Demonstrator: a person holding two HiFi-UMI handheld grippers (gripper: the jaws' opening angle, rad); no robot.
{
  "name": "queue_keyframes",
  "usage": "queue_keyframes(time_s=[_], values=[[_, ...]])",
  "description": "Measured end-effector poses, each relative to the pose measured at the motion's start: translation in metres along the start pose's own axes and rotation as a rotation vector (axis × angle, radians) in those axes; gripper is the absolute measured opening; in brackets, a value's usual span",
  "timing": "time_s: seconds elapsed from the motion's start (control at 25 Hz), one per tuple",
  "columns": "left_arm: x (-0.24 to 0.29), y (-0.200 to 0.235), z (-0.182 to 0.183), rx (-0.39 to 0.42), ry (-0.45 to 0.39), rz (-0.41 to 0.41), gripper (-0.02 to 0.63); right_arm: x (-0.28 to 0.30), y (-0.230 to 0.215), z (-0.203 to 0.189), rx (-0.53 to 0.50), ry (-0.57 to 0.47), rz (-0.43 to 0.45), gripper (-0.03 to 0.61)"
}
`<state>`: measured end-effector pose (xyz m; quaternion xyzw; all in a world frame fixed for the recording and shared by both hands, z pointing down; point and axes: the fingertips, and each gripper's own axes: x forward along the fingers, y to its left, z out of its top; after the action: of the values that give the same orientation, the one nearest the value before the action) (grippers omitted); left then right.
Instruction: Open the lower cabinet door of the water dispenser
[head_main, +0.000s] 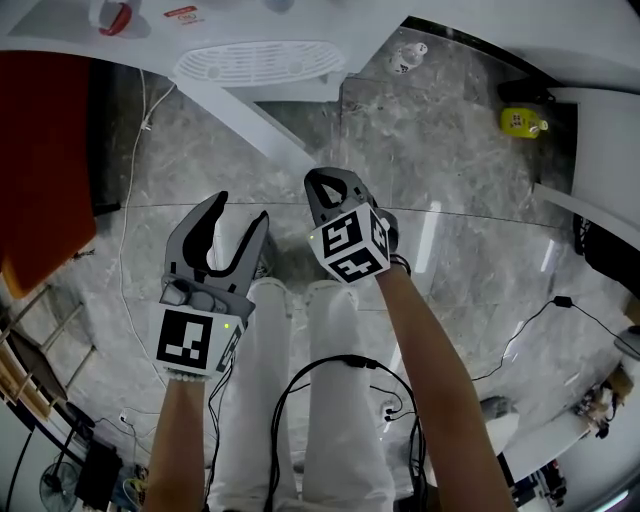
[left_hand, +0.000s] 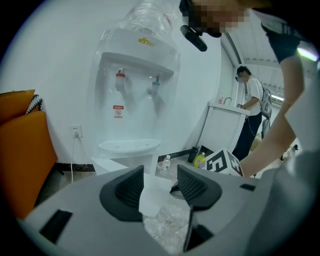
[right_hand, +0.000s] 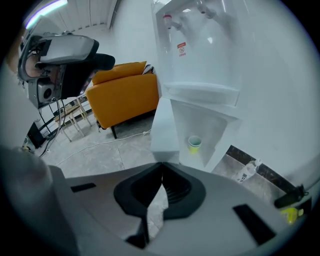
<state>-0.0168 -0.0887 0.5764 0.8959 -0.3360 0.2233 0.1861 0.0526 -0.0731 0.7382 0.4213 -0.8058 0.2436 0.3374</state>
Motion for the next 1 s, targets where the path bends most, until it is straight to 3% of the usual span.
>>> queue_keyframes(time_s=[0.32, 0.56, 0.72, 1.0], values=[[0.007, -0.004, -0.011, -0.118, 0.017, 0.034, 0.219, -0.019, -0.005, -0.002, 0.045, -0.012, -0.016, 0.003], [0.026, -0.007, -0.031, -0.234, 0.081, 0.103, 0.233, -0.055, -0.013, -0.012, 0.082, -0.026, -0.025, 0.003], [0.042, -0.007, -0.042, -0.298, 0.093, 0.162, 0.285, -0.079, -0.022, -0.016, 0.138, -0.038, -0.014, 0.003], [0.078, -0.005, -0.065, -0.419, 0.128, 0.21, 0.304, -0.101, -0.044, -0.026, 0.201, -0.051, -0.038, 0.003]])
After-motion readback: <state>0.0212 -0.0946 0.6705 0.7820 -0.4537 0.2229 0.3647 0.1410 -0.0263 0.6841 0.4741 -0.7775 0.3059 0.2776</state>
